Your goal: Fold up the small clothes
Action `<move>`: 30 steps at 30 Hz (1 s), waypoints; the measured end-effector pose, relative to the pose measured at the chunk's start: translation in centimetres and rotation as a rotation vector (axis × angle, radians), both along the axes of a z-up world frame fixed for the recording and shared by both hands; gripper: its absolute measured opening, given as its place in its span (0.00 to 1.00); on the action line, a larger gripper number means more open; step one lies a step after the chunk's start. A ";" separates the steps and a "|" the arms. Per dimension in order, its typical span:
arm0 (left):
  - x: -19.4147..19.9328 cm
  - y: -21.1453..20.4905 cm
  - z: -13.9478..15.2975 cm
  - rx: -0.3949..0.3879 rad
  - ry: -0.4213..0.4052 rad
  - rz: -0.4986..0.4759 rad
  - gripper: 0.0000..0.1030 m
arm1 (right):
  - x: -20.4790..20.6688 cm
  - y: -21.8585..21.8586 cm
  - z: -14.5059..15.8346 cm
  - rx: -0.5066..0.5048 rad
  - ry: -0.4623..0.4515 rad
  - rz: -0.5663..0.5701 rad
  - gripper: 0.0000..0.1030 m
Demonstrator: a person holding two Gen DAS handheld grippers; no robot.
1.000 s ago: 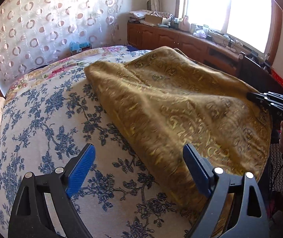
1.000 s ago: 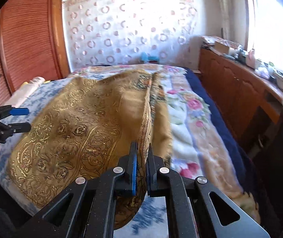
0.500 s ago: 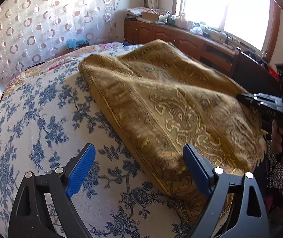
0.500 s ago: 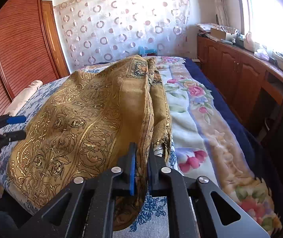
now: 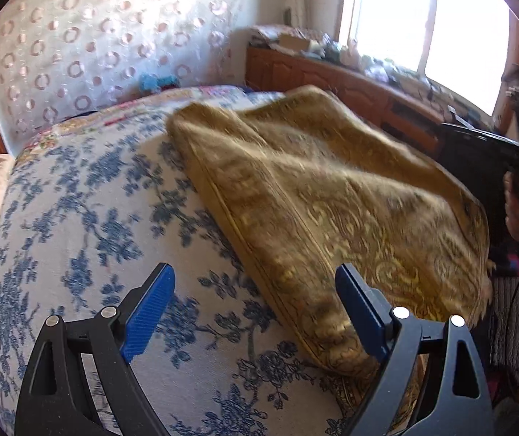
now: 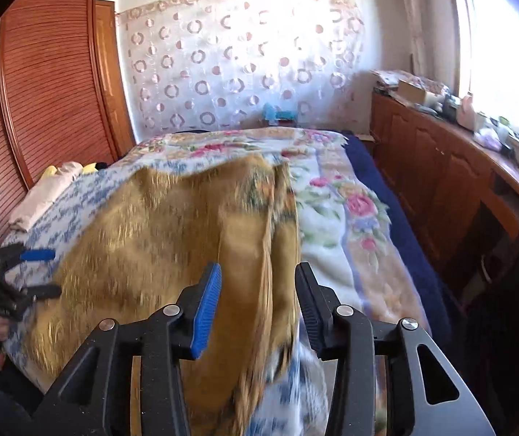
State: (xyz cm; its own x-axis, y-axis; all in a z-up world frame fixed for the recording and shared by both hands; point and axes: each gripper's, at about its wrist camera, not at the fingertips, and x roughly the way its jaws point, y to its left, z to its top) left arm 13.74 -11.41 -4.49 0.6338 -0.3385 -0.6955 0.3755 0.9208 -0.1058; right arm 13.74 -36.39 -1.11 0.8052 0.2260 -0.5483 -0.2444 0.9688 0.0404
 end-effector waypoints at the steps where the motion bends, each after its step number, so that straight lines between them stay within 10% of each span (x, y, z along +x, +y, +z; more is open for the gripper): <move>1: 0.0 0.3 0.3 -0.012 -0.012 0.014 0.88 | 1.5 0.0 0.2 0.010 0.022 0.012 0.43; 9: -0.7 3.7 2.6 -0.082 -0.100 0.100 0.88 | 13.7 1.3 -0.1 0.083 0.182 0.060 0.43; 19: -0.5 4.5 1.4 -0.150 -0.051 0.092 0.88 | 19.7 2.0 -2.6 0.110 0.294 0.013 0.43; 21: -0.6 4.3 1.3 -0.141 -0.049 0.088 0.88 | 19.7 2.4 -2.4 0.096 0.280 0.024 0.41; 25: -0.6 4.3 1.2 -0.143 -0.047 0.090 0.88 | 18.3 3.3 -0.7 0.034 0.169 0.030 0.06; 30: -0.6 3.9 0.8 -0.124 -0.041 0.083 0.88 | 15.7 3.8 2.0 -0.084 -0.032 -0.159 0.04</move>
State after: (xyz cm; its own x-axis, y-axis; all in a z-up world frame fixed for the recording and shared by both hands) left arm 13.11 -7.55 -3.64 0.6902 -0.3658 -0.6243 0.3052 0.9295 -0.2072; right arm 29.41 -32.62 0.94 0.8447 0.0493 -0.5330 -0.0879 0.9950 -0.0473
